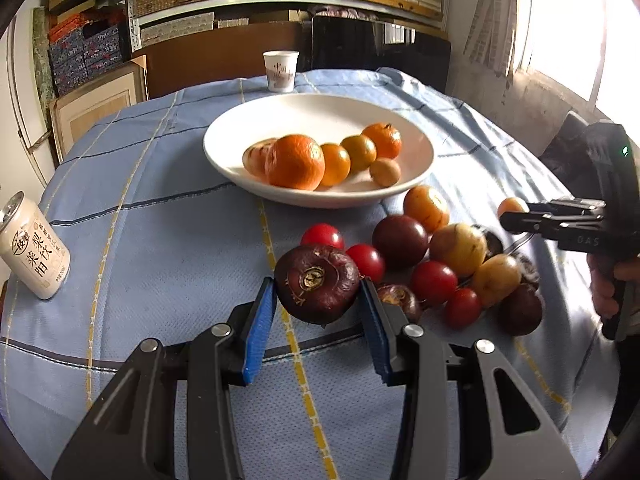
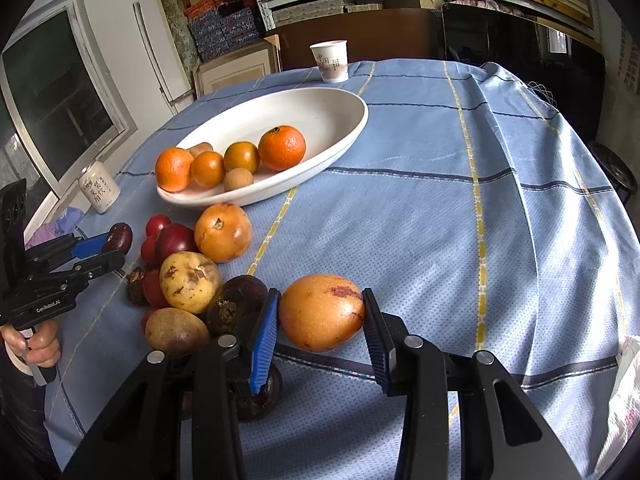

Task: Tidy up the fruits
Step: 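Carry the dark purple fruit onto the white plate and open the left tool, then grasp the pinkish-yellow fruit with the right tool and lift it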

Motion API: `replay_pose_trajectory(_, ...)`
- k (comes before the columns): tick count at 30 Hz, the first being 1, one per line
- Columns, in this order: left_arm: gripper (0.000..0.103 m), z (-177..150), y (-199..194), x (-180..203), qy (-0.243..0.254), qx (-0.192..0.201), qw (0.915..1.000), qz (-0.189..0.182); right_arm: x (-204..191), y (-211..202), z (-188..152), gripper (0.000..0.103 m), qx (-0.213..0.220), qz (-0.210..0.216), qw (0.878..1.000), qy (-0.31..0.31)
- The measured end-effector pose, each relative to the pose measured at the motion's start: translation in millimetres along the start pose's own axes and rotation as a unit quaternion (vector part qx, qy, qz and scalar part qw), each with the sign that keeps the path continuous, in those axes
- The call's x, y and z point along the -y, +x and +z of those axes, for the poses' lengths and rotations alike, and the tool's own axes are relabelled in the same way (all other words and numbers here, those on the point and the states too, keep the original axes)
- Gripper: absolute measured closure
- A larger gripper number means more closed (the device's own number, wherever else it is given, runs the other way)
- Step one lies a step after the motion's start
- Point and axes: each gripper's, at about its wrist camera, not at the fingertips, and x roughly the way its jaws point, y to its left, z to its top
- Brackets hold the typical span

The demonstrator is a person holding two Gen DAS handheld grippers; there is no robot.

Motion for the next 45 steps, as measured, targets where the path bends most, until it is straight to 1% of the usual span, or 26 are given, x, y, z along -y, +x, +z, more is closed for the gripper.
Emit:
replay_pose_trajectory(2,0.062,3.7,-3.7,0.0,-0.009,0.009,0.9999,-0.011,0.4,-3.4,3.1,0.062,0.011,0.006,1.000,0.003)
replay_pose_trajectory(5,0.062,15.2,-7.0,1.2,-0.023,0.029,0.9991,-0.019,-3.2,-11.7,13.4,0.062,0.042,0.020,0.999,0.008)
replay_pose_trajectory(8,0.062,35.3,-4.8,3.0,-0.046,0.048,0.9973,-0.032,-9.5,-16.1,29.6,0.062,0.070,0.042,0.996,0.020)
replay_pose_trajectory(10,0.062,52.9,0.8,5.7,-0.056,0.056,0.9964,-0.030,-17.3,-13.1,43.6,0.062,0.080,0.058,0.995,0.020)
replay_pose_trajectory(11,0.062,61.0,5.0,7.5,-0.057,0.056,0.9964,-0.026,-21.2,-10.5,49.7,0.062,0.082,0.061,0.995,0.018)
replay_pose_trajectory(13,0.062,75.7,15.1,13.4,-0.052,0.056,0.9970,-0.007,-29.8,-1.1,63.2,0.062,0.081,0.063,0.995,0.009)
replay_pose_trajectory(18,0.062,104.1,44.4,23.7,-0.029,0.050,0.9977,0.035,-40.0,30.7,89.6,0.062,0.067,0.047,0.997,0.000)
replay_pose_trajectory(22,0.060,119.4,55.5,27.0,-0.028,0.059,0.9968,0.047,-42.6,44.2,99.8,0.061,0.067,0.050,0.996,-0.005)
replay_pose_trajectory(23,0.054,121.7,56.6,26.2,-0.028,0.064,0.9960,0.056,-42.4,44.4,100.8,0.061,0.071,0.050,0.996,-0.005)
replay_pose_trajectory(24,0.039,122.5,55.4,23.7,-0.030,0.070,0.9949,0.066,-41.1,43.6,101.1,0.061,0.076,0.050,0.996,-0.003)
replay_pose_trajectory(25,0.032,122.1,51.7,18.9,-0.039,0.077,0.9934,0.076,-38.1,40.9,101.0,0.054,0.081,0.054,0.995,0.002)
replay_pose_trajectory(26,0.018,120.9,46.4,13.3,-0.051,0.082,0.9925,0.075,-34.8,36.8,100.5,0.049,0.087,0.059,0.994,0.008)
replay_pose_trajectory(27,0.013,118.9,38.3,6.3,-0.069,0.091,0.9914,0.064,-30.9,29.4,99.4,0.043,0.098,0.066,0.993,0.018)
replay_pose_trajectory(29,0.013,113.9,25.0,-1.6,-0.089,0.097,0.9900,0.053,-28.3,17.2,96.8,0.043,0.111,0.074,0.991,0.022)
replay_pose_trajectory(30,0.009,110.3,17.3,-5.4,-0.096,0.100,0.9891,0.050,-28.4,13.6,95.4,0.043,0.113,0.077,0.990,0.020)
replay_pose_trajectory(31,0.006,107.5,12.3,-7.8,-0.103,0.103,0.9877,0.056,-29.3,7.4,92.4,0.043,0.119,0.075,0.990,0.014)
replay_pose_trajectory(33,0.005,100.6,4.3,-12.0,-0.119,0.110,0.9845,0.066,-30.9,-0.2,87.9,0.043,0.129,0.060,0.990,0.005)
replay_pose_trajectory(35,0.005,89.8,0.5,-17.2,-0.134,0.101,0.9832,0.071,-31.8,-6.1,81.5,0.043,0.135,0.045,0.990,-0.005)
replay_pose_trajectory(38,0.005,70.6,-1.9,-19.8,-0.138,0.087,0.9839,0.074,-28.6,-7.0,71.9,0.043,0.127,0.036,0.991,-0.004)
replay_pose_trajectory(39,0.005,64.6,-2.0,-20.8,-0.137,0.082,0.9838,0.080,-26.5,-5.6,66.7,0.043,0.118,0.037,0.992,0.000)
replay_pose_trajectory(42,0.005,48.2,-5.8,-21.7,-0.134,0.075,0.9812,0.118,-22.0,-2.0,55.2,0.042,0.099,0.038,0.994,0.014)
replay_pose_trajectory(44,0.005,42.9,-10.5,-22.7,-0.133,0.079,0.9791,0.132,-20.0,1.2,50.7,0.041,0.087,0.039,0.995,0.021)
replay_pose_trajectory(45,0.005,41.2,-12.8,-23.9,-0.135,0.081,0.9783,0.135,-19.0,1.3,49.7,0.038,0.086,0.037,0.995,0.023)
